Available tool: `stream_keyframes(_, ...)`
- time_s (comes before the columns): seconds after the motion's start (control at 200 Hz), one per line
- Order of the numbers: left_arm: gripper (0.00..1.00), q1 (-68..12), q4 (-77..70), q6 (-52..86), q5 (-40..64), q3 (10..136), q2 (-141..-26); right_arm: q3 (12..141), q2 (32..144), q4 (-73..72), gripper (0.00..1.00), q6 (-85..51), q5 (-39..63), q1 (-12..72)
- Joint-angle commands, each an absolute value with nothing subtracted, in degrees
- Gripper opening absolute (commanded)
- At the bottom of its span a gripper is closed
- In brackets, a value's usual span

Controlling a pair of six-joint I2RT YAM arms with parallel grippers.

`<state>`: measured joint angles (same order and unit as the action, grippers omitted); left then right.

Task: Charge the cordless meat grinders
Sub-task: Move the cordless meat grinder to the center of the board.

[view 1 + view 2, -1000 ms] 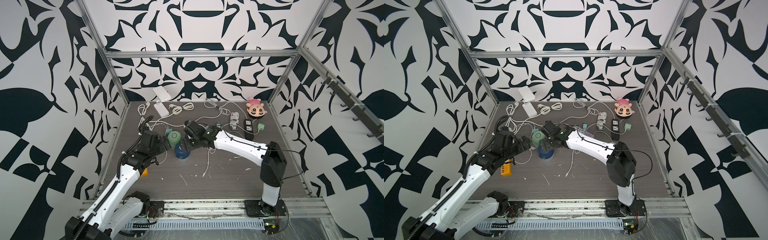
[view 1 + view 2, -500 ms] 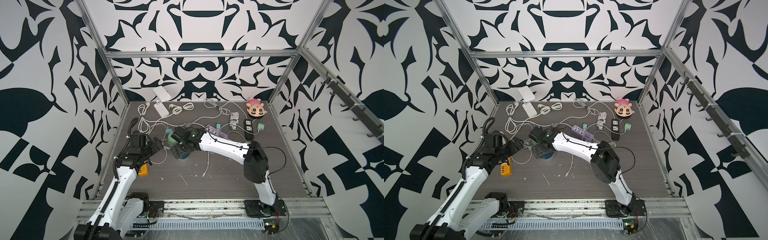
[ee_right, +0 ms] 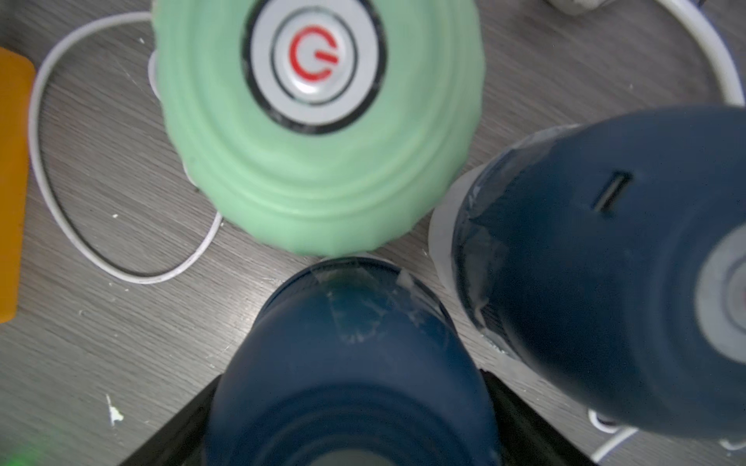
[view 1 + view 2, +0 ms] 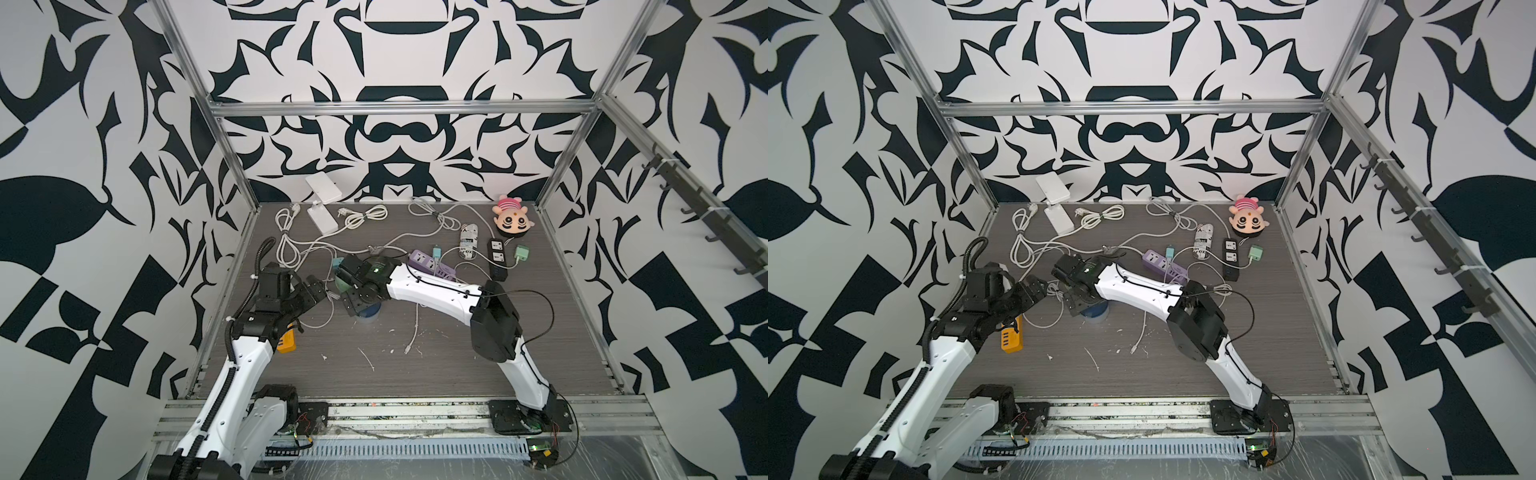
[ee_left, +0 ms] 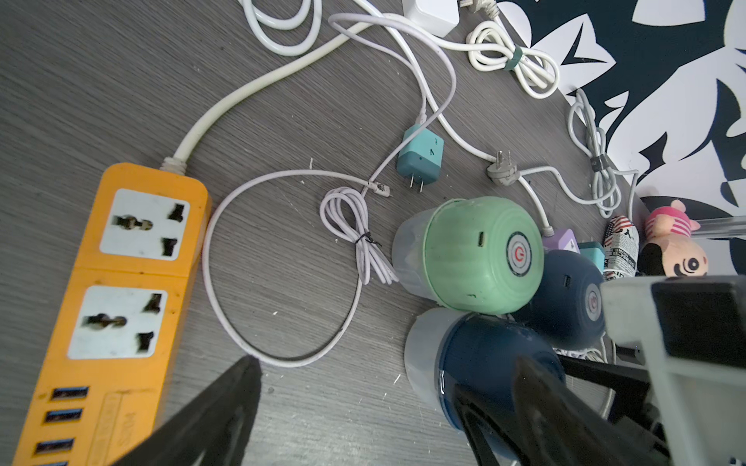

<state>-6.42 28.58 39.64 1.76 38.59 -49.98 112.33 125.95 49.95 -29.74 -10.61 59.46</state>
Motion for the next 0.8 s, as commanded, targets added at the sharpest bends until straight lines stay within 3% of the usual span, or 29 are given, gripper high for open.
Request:
stream_keyframes(0.0,0.99,-6.2,28.9,40.3,2.8,37.8,-50.0,113.7,123.6,52.0,0.89,-29.5,-13.6,60.1)
stream_keyframes(0.31,0.99,-6.3,27.7,39.7,6.3,39.9,-51.9,103.7,114.3,50.7,0.78,-31.4,-14.7,61.1)
stream_keyframes(0.795,0.99,-15.9,23.4,43.6,4.8,42.7,-56.8,82.2,100.3,43.6,0.78,-41.9,-16.2,61.9)
